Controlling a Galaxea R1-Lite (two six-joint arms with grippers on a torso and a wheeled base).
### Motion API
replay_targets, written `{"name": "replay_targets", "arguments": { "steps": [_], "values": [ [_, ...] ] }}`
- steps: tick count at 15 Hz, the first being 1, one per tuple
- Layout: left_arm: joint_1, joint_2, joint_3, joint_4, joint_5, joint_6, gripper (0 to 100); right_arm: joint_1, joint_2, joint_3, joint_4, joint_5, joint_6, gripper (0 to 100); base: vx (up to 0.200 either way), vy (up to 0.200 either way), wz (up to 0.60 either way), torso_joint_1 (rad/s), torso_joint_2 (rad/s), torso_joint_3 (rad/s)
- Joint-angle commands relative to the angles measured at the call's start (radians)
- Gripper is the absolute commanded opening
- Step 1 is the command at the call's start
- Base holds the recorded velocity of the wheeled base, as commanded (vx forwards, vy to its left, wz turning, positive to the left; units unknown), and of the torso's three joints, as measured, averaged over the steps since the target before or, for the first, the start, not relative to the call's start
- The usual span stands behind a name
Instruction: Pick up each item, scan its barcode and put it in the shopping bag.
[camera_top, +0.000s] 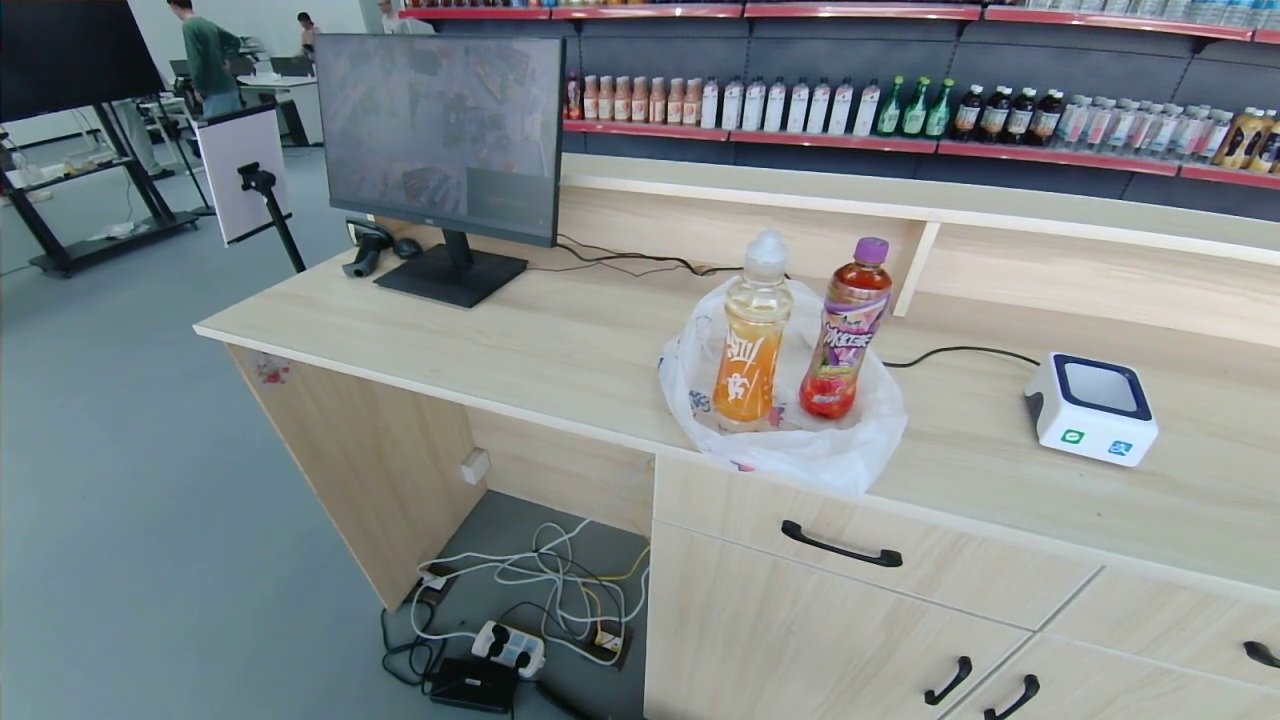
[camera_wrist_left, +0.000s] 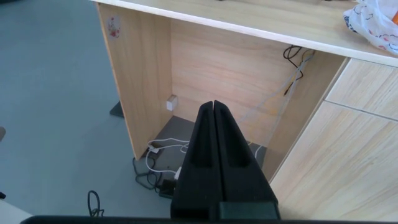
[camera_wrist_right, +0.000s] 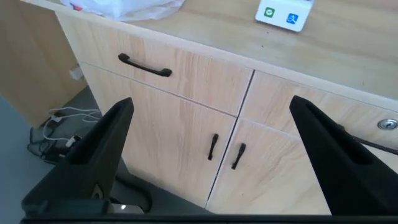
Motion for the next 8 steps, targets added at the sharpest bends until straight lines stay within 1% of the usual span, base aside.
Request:
{"name": "replay_targets", "arguments": {
  "steps": [1, 2, 3, 4, 8],
  "values": [
    [0.0, 0.0, 0.0, -0.001, 0.0, -0.002, 0, -0.001, -0.073, 0.009, 0.017, 0.131, -0.072, 100, 0.0, 0.0, 0.0, 0.0, 0.0, 0.0],
    [0.0, 0.0, 0.0, -0.001, 0.0, -0.003, 0, -0.016, -0.089, 0.009, 0.02, 0.131, -0.048, 100, 0.0, 0.0, 0.0, 0.0, 0.0, 0.0],
    [0.0, 0.0, 0.0, -0.001, 0.0, -0.005, 0, -0.015, -0.089, 0.007, 0.022, 0.114, 0.014, 100, 0.0, 0.0, 0.0, 0.0, 0.0, 0.0],
    [0.0, 0.0, 0.0, 0.0, 0.002, -0.008, 0, -0.015, -0.089, 0.007, 0.022, 0.088, 0.034, 100, 0.0, 0.0, 0.0, 0.0, 0.0, 0.0],
    [0.0, 0.0, 0.0, 0.0, 0.002, -0.011, 0, -0.015, -0.089, 0.007, 0.023, 0.087, 0.04, 100, 0.0, 0.0, 0.0, 0.0, 0.0, 0.0]
  ]
}}
